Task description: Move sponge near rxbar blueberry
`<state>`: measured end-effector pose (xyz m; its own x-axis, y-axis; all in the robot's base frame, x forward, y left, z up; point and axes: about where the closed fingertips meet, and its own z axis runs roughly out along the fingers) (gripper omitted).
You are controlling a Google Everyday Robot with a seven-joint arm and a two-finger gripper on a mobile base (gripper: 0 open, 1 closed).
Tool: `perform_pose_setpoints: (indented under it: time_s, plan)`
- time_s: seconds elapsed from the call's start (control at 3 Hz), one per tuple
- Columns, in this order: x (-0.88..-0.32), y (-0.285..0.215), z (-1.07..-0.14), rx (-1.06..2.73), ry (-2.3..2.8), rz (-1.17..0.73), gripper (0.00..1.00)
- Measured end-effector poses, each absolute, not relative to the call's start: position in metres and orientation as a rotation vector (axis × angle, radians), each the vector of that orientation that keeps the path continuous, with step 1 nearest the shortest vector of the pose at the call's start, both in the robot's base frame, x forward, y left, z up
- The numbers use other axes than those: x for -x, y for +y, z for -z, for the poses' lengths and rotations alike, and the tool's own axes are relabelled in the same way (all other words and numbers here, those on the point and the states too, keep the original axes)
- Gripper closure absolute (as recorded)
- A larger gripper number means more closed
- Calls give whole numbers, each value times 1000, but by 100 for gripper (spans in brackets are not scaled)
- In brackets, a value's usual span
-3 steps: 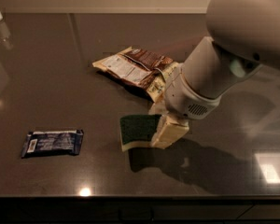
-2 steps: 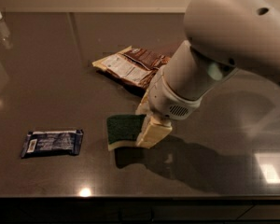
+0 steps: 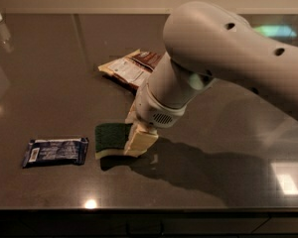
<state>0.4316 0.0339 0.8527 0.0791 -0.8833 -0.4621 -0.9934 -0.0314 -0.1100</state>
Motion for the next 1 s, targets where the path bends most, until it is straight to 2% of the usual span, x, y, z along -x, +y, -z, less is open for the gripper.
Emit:
perform_pose_setpoints:
  time_s: [0.33, 1.0]
  plan:
    - [-435, 52, -844, 1977, 1851, -398, 84]
    - [-430, 69, -843, 1989, 1815, -433, 37]
